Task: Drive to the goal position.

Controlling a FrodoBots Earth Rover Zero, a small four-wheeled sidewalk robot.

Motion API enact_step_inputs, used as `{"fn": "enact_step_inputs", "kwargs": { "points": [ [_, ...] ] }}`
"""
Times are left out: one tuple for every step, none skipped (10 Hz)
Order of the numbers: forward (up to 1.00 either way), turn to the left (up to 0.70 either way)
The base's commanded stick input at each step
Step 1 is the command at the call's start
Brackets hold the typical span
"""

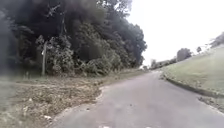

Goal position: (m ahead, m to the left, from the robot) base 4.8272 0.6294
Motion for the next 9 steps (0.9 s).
{"fn": "enact_step_inputs", "kwargs": {
  "points": [
    [0.45, -0.27],
    [0.45, -0.27],
    [0.45, -0.27],
    [0.45, -0.27],
    [0.45, -0.27],
    [0.45, -0.27],
    [0.45, -0.27],
    [0.45, -0.27],
    [0.45, -0.27]
  ]
}}
